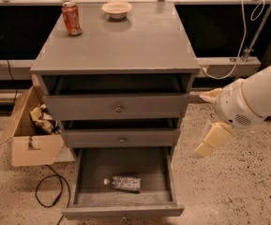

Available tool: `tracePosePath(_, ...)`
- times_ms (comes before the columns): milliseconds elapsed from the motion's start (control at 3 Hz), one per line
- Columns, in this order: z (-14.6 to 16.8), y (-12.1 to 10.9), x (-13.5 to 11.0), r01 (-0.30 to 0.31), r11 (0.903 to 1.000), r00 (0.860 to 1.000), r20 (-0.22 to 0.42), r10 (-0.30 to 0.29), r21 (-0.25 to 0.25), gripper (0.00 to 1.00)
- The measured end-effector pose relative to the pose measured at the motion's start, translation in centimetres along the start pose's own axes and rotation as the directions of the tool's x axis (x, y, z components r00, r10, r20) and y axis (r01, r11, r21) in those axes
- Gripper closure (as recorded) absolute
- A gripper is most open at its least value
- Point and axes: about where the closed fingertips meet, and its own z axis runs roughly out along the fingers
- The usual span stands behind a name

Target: Pick blue plastic bottle from bottom drawer and place on counter

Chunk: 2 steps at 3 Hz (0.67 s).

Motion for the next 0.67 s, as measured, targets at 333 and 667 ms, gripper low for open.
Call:
tracePosePath(333, 5.0, 0.1, 1.5, -0.006, 0.9974, 1.000, -0.007, 0.006, -0.072, 0.00)
tracePosePath(667, 11.0, 0.3, 3.0, 0.006, 0.9937, 1.000, -0.027, -0.009, -0.112, 0.00)
